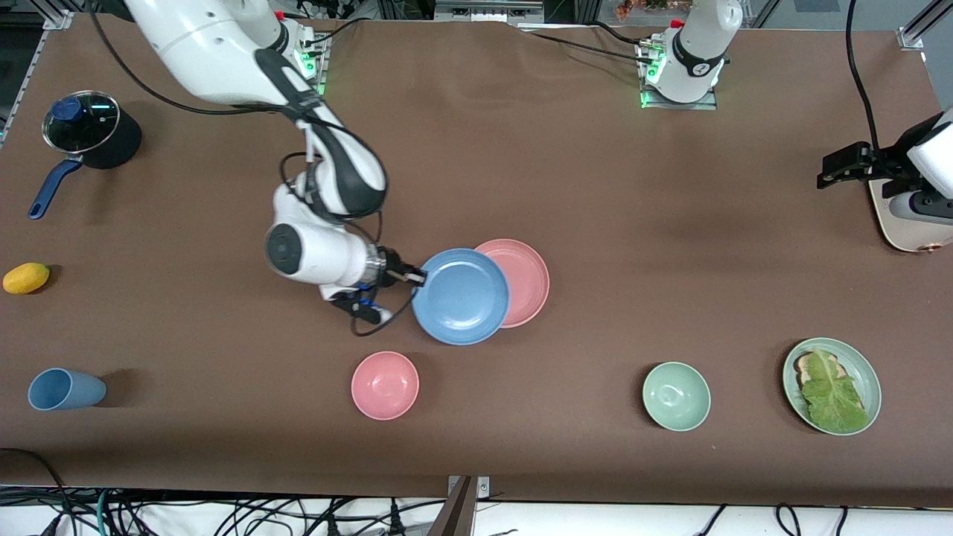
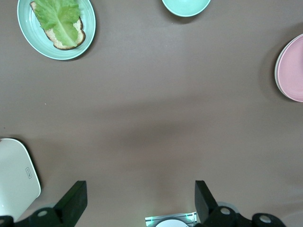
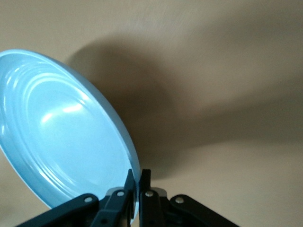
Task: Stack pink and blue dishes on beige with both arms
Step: 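Lift and carry the blue plate with the right gripper over the pink plate, then lower the blue plate onto the pink plate and open the right gripper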
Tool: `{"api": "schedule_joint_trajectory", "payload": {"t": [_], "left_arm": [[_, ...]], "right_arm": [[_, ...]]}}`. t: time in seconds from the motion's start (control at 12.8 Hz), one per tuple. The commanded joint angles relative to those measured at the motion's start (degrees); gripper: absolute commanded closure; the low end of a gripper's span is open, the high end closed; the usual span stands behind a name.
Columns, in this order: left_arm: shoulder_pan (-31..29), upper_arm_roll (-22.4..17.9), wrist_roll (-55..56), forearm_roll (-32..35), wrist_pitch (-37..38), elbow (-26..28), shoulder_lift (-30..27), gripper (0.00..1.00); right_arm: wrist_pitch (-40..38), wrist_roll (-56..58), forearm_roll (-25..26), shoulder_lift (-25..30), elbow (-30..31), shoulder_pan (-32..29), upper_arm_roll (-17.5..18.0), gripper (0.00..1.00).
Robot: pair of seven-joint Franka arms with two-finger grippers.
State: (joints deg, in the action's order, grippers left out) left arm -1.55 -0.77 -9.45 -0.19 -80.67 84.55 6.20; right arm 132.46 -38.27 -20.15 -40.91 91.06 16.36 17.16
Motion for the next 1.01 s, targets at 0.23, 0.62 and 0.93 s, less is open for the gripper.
{"api": "schedule_joint_trajectory", "payload": {"t": [0.23, 0.62, 0.93], "left_arm": [[0.1, 0.8, -0.3, 1.0, -0.7, 1.7, -1.8, 0.0], [0.0, 2.0, 0.7, 0.7, -1.2, 1.7, -2.8, 0.0], [-0.1, 2.0, 0.7, 0.0, -1.1, 0.3, -2.7, 0.0]], "right_arm": [[1.2, -1.4, -1.1, -0.6, -0.6, 3.1, 0.0, 1.0], [4.6, -1.5, -2.4, -2.0, -0.6, 6.0, -0.1, 1.0], [5.7, -1.5, -2.5, -2.7, -0.6, 6.8, -0.1, 1.0]]}}
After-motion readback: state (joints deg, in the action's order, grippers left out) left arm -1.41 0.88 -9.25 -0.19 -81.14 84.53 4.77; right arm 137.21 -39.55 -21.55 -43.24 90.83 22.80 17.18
